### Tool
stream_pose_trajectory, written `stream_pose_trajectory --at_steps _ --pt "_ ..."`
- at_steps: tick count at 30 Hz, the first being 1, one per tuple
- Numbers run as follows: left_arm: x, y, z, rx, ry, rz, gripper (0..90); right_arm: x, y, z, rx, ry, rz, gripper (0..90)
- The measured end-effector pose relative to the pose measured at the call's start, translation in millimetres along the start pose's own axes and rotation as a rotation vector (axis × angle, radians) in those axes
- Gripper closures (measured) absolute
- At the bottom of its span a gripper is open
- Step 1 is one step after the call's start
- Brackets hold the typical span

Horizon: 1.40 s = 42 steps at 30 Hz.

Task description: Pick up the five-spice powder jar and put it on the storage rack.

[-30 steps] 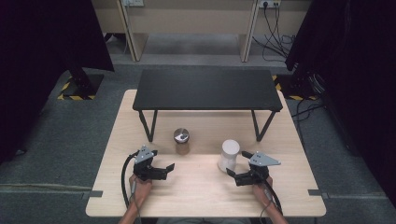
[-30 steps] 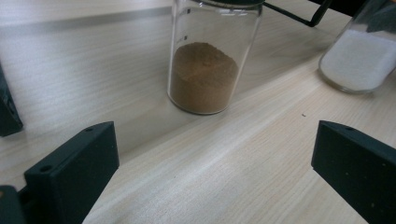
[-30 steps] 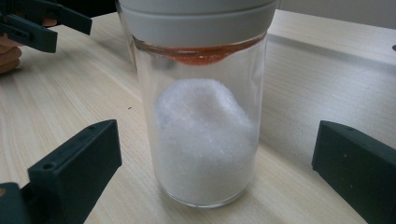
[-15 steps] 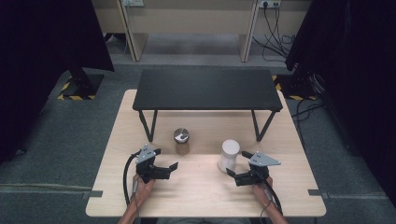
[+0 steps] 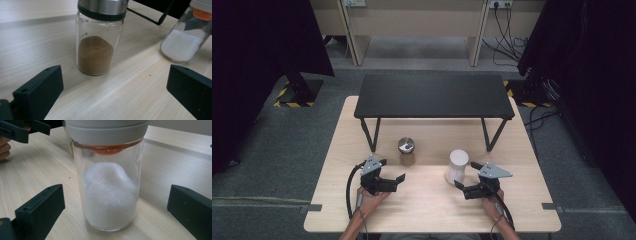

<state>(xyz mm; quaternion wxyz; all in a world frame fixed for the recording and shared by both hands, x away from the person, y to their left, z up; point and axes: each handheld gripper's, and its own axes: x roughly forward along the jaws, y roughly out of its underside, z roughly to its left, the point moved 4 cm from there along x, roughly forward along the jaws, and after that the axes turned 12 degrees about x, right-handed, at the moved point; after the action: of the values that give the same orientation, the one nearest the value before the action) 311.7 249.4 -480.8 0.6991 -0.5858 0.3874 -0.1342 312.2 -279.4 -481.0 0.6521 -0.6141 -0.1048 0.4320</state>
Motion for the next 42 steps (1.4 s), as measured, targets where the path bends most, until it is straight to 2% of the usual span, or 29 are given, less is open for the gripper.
stream_pose_trajectory --at_steps 6,12,22,25,27,29,37,42 --pt "-2.3 -2.7 2.8 0.015 0.004 -0.022 0.0 0.0 0.0 0.0 0.001 0.000 0.000 1.4" --pt "-0.9 -7.1 3.2 0.023 -0.001 -0.015 0.2 -0.2 0.1 -0.2 0.003 0.001 -0.001 1.4" --pt "1.7 -18.5 8.1 0.026 -0.030 -0.021 0.6 -0.1 0.1 -0.3 0.007 0.003 -0.001 1.4" --pt "6.5 -23.4 8.7 0.020 -0.029 -0.025 1.3 -0.1 0.1 -0.2 0.007 0.004 -0.001 1.3" --pt "10.2 -27.0 7.4 0.032 -0.033 -0.016 1.8 -0.2 0.1 -0.3 0.008 0.004 -0.001 1.4" --pt "18.2 -32.8 6.8 0.063 -0.036 0.012 1.5 -0.1 0.1 -0.3 0.008 0.004 -0.001 1.4" --pt "29.3 -43.4 7.8 0.055 -0.040 0.021 2.1 -0.1 0.0 -0.5 0.010 0.002 0.001 1.3" --pt "36.8 -52.2 5.4 0.070 -0.044 0.032 2.8 -0.1 0.1 -0.5 0.007 0.001 -0.001 1.4"
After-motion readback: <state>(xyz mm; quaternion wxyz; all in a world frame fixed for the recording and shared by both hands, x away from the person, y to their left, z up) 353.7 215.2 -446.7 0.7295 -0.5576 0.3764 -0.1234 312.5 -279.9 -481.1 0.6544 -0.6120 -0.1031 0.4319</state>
